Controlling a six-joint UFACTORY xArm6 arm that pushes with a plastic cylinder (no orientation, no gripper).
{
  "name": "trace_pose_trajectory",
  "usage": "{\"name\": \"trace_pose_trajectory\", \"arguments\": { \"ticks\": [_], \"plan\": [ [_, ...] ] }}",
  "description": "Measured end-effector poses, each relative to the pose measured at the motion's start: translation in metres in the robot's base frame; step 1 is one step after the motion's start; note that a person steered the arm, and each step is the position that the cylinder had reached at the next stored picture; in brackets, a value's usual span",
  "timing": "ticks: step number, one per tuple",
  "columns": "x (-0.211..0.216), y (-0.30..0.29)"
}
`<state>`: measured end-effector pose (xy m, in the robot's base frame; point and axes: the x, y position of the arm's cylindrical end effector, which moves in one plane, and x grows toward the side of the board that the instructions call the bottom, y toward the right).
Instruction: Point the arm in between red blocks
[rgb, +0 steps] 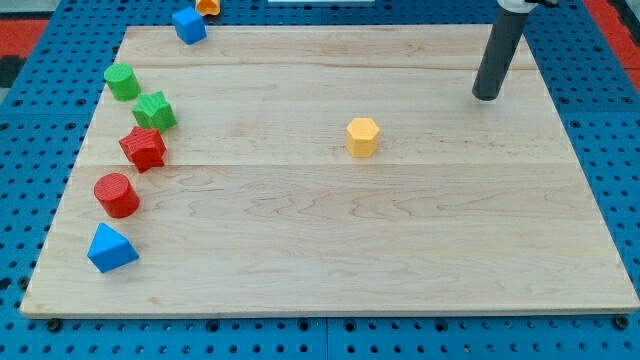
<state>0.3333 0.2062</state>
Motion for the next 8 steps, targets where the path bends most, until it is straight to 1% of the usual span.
{"name": "trace_pose_trajectory", "arguments": {
  "ticks": [2,4,5,6,7,8],
  "plan": [
    [0.000,0.001],
    [-0.001,-0.021],
    [-0.001,-0.022],
    [0.000,-0.049],
    [-0.006,-0.119],
    [-0.014,-0.203]
  ]
}}
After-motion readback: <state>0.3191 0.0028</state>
